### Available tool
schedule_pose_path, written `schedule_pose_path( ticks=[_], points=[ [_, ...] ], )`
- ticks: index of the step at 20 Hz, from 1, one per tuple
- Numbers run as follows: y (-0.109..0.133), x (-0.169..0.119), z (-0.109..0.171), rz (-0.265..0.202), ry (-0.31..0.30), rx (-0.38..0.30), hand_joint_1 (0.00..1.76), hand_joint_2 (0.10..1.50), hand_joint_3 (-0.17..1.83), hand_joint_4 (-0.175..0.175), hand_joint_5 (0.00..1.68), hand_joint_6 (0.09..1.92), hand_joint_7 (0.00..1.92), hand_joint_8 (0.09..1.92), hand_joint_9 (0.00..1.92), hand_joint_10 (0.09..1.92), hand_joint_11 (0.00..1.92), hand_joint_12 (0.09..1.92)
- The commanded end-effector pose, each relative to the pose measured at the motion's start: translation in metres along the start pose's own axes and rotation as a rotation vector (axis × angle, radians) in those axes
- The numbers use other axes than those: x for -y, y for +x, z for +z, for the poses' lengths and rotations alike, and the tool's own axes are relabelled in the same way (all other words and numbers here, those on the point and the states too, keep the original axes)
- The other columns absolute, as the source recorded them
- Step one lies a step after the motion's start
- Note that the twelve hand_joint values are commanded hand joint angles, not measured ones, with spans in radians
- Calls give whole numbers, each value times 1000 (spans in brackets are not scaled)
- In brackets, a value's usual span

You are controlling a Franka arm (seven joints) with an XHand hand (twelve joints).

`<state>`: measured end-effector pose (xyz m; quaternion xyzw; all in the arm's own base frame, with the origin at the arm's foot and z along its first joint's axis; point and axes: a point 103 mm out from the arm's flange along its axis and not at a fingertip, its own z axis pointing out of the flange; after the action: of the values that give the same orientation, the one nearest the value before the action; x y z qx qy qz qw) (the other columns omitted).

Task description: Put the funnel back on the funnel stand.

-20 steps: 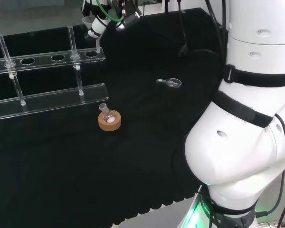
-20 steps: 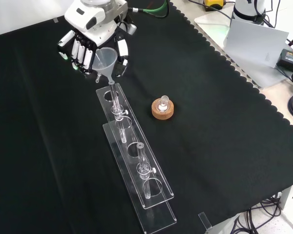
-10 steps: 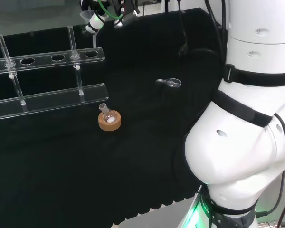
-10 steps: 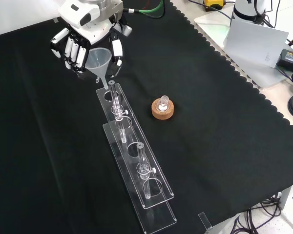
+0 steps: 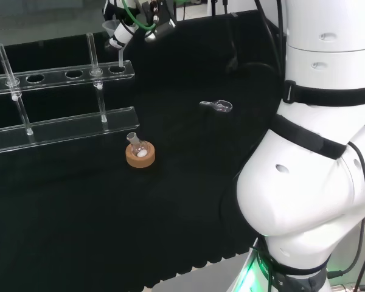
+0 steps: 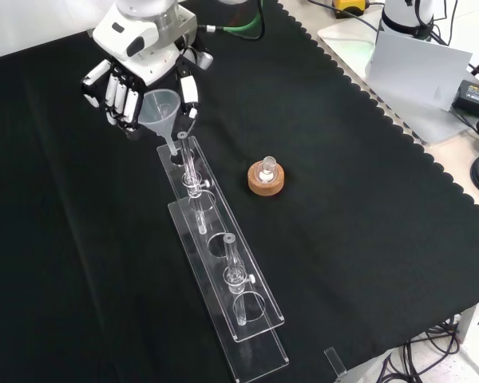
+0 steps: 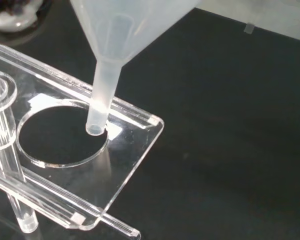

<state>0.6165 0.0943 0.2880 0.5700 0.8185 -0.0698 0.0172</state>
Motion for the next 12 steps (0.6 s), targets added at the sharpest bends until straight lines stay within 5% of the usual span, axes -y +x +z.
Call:
schedule_pose_path(
  ticks=[1,12],
  points=[
    [0,-2,6,9,4,-17,875,537,611,175,1117,551,1327,428,914,328,0,1582],
    [6,5,29,29,23,-62,858,538,621,175,1109,542,1316,418,912,321,0,1578]
  ],
)
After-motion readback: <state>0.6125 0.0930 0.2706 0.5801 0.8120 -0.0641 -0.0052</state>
